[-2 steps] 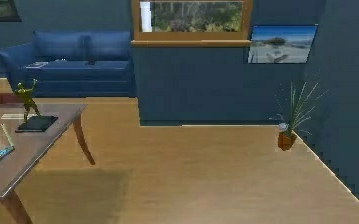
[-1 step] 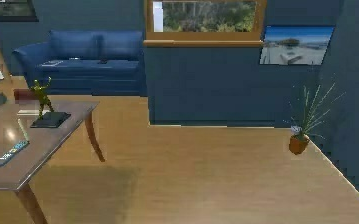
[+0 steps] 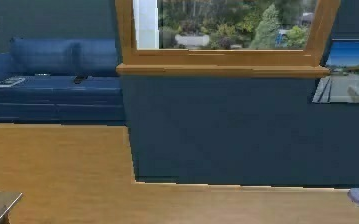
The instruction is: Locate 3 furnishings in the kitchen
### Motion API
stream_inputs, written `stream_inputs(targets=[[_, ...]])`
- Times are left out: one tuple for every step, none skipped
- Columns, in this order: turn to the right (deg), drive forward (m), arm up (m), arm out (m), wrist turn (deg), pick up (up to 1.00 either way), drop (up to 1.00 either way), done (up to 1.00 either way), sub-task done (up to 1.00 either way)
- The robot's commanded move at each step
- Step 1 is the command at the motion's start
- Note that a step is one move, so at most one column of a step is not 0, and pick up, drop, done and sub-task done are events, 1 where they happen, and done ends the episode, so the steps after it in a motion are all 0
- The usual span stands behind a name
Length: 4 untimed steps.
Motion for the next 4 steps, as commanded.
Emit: stream_inputs(targets=[[0.0, 0.60, 0.00, 0.00, 0.0, 0.00, 0.00, 0.00, 0.00], [-45.0, 0.00, 0.00, 0.00, 0.0, 0.00, 0.00, 0.00, 0.00], [-18.0, 0.00, 0.00, 0.00, 0.0, 0.00, 0.00, 0.00, 0.00], [0.0, 1.00, 0.00, 0.00, 0.0, 0.00, 0.00, 0.00, 0.00]])
